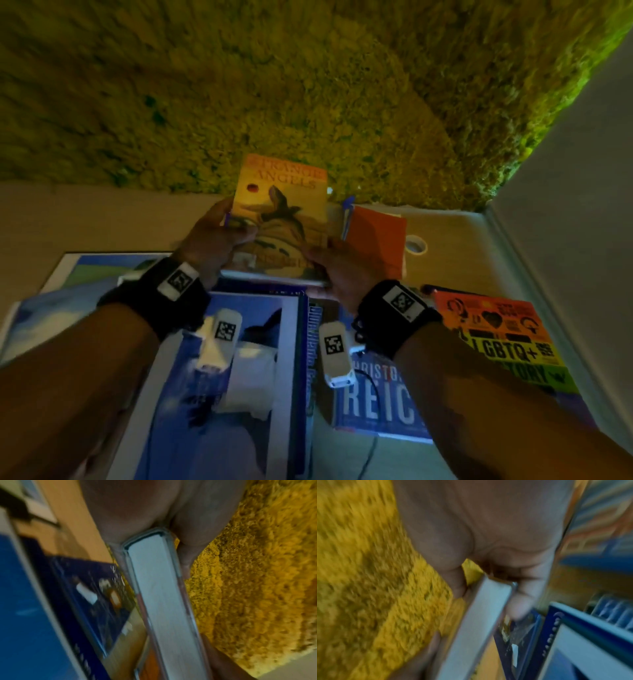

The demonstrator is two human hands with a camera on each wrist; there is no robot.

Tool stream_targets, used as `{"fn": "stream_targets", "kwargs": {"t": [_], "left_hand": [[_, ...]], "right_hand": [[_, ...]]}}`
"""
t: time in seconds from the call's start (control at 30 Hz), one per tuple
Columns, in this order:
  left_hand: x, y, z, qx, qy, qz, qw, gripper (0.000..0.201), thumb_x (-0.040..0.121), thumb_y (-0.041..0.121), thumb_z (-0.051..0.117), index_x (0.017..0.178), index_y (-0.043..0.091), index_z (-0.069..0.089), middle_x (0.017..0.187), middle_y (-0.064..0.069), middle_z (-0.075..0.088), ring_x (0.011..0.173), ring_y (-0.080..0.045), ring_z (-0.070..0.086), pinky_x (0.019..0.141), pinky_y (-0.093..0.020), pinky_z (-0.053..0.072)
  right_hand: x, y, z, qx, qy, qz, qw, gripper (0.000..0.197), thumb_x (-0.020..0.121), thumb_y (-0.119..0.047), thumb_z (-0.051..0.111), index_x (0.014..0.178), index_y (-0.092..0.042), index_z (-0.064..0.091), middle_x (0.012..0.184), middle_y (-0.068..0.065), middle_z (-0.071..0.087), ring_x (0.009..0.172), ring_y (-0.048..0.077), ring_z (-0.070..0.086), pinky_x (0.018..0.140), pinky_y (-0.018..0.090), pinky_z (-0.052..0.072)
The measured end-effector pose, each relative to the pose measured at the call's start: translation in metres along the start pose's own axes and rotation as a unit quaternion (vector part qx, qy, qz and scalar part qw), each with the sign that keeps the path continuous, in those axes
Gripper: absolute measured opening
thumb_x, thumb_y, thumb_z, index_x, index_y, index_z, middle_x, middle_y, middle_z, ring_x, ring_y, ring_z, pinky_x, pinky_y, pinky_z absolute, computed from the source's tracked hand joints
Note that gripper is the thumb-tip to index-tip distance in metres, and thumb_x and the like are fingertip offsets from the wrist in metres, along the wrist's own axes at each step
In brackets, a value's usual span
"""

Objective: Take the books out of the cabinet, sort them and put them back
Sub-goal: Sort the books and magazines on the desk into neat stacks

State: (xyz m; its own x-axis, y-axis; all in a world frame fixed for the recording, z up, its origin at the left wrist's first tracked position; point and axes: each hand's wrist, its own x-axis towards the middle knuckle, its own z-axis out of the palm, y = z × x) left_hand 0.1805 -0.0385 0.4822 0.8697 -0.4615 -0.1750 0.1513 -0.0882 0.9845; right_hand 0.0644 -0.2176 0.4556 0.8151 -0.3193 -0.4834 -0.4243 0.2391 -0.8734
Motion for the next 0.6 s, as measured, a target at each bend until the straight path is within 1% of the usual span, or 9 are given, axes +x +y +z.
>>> {"fn": "stream_targets", "kwargs": {"t": [0.03,0.07,0.17,0.27,0.33,0.4,0.43,0.5,0.6], "left_hand": [[0.012,0.001,-0.008,0.020,0.002,-0.001,1.000,0.050,0.093,0.003,0.062,0.137,0.026,0.051,0.108,-0.004,0.067,0.086,-0.021,0.068,0.054,-0.022,0.055],[0.024,0.001,-0.015,0.041,-0.004,0.000,0.999,0.051,0.094,0.005,0.062,0.138,0.027,0.048,0.107,0.000,0.067,0.084,-0.020,0.066,0.059,-0.022,0.054],[0.055,-0.012,-0.034,0.114,-0.011,-0.011,0.993,0.053,0.095,0.007,0.062,0.142,0.027,0.046,0.108,0.003,0.069,0.099,-0.023,0.065,0.077,-0.036,0.053],[0.072,-0.029,-0.041,0.113,-0.018,-0.038,0.993,0.062,0.098,0.003,0.055,0.151,0.022,0.030,0.122,-0.010,0.059,0.095,-0.018,0.063,0.062,-0.031,0.058],[0.076,-0.042,-0.042,0.128,-0.041,-0.060,0.989,0.068,0.098,0.001,0.053,0.154,0.019,0.020,0.128,-0.010,0.054,0.089,-0.011,0.061,0.056,-0.023,0.055],[0.070,-0.054,-0.044,0.212,-0.088,-0.058,0.972,0.082,0.090,0.013,0.070,0.150,0.030,0.017,0.131,0.000,0.053,0.095,-0.004,0.064,0.070,-0.017,0.053],[0.068,-0.062,-0.046,0.264,-0.105,-0.053,0.957,0.106,0.077,0.030,0.084,0.154,0.034,0.012,0.142,0.000,0.047,0.111,-0.009,0.060,0.086,-0.024,0.051],[0.066,-0.078,-0.054,0.379,-0.121,-0.060,0.915,0.139,0.050,0.053,0.092,0.156,0.041,0.004,0.161,-0.002,0.015,0.139,-0.027,0.039,0.107,-0.039,0.041],[0.075,-0.098,-0.057,0.440,-0.138,-0.047,0.886,0.140,0.043,0.052,0.094,0.151,0.053,0.005,0.160,0.006,-0.012,0.138,-0.038,0.039,0.108,-0.045,0.044]], "right_hand": [[0.013,-0.003,0.010,-0.006,0.005,0.001,1.000,0.053,0.091,-0.040,0.073,0.138,-0.026,0.054,0.139,0.002,0.062,0.121,0.027,0.063,0.065,0.036,0.062],[0.027,-0.006,0.017,-0.012,0.010,0.007,1.000,0.053,0.091,-0.039,0.072,0.138,-0.024,0.053,0.140,0.002,0.060,0.119,0.027,0.062,0.063,0.034,0.060],[0.057,-0.019,0.038,-0.034,0.000,0.021,0.999,0.022,0.098,-0.031,0.066,0.117,-0.020,0.061,0.129,0.005,0.065,0.105,0.026,0.066,0.061,0.032,0.058],[0.083,-0.020,0.046,-0.131,0.009,-0.007,0.991,0.013,0.101,-0.026,0.062,0.099,-0.014,0.061,0.104,0.007,0.063,0.093,0.028,0.061,0.070,0.041,0.060],[0.097,-0.012,0.048,-0.263,0.015,-0.036,0.964,0.020,0.101,-0.024,0.060,0.106,-0.005,0.065,0.095,0.010,0.062,0.089,0.028,0.059,0.080,0.041,0.051],[0.107,0.002,0.048,-0.357,0.033,-0.040,0.933,0.038,0.097,-0.027,0.061,0.127,-0.004,0.062,0.118,0.016,0.064,0.108,0.033,0.061,0.093,0.037,0.048],[0.109,0.009,0.048,-0.373,0.037,-0.030,0.926,0.048,0.095,-0.032,0.062,0.135,-0.006,0.057,0.131,0.018,0.060,0.120,0.035,0.058,0.100,0.039,0.047],[0.112,0.021,0.049,-0.374,0.024,-0.009,0.927,0.067,0.089,-0.048,0.063,0.142,-0.010,0.050,0.145,0.019,0.052,0.128,0.038,0.053,0.104,0.043,0.047],[0.135,0.035,0.037,-0.337,0.029,0.004,0.941,0.088,0.072,-0.068,0.062,0.138,-0.009,0.057,0.135,0.017,0.063,0.115,0.036,0.063,0.097,0.047,0.055]]}}
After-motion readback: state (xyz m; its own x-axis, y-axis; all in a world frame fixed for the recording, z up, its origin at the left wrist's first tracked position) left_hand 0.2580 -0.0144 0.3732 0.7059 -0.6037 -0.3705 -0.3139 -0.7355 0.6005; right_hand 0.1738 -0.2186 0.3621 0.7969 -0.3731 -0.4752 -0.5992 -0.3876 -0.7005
